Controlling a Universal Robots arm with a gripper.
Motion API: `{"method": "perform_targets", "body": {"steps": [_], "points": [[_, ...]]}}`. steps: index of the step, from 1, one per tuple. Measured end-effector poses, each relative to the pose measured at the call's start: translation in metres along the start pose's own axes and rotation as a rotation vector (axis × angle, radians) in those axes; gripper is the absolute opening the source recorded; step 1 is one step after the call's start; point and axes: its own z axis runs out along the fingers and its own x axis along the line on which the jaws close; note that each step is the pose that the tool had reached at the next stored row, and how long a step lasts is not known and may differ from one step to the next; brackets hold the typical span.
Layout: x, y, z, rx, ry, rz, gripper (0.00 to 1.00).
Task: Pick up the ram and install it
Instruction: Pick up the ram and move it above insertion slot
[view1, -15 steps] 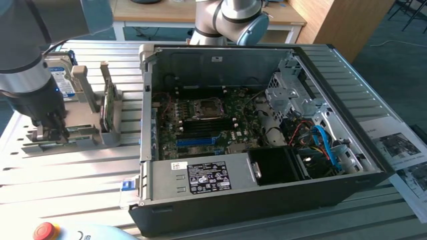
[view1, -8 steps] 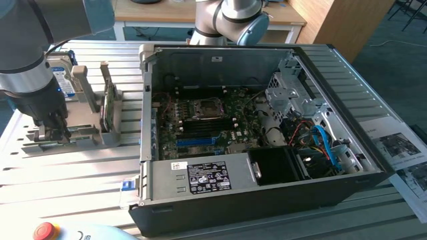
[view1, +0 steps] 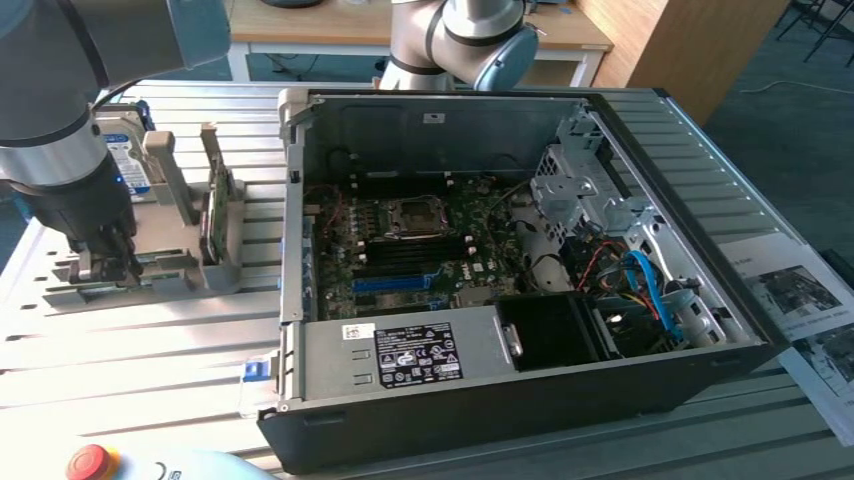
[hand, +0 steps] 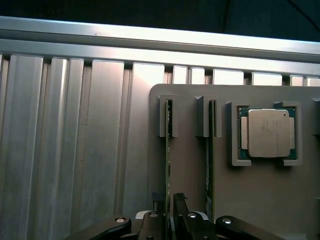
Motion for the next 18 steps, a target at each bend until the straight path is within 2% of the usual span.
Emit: {"method": "perform_targets", "body": {"steps": [15, 18], "points": [[0.0000, -0.0005, 0.0000, -0.0001, 0.0000, 0.000, 0.21], [0.0000, -0.0005, -0.0001, -0.0001, 0.0000, 0.000, 0.11]]}}
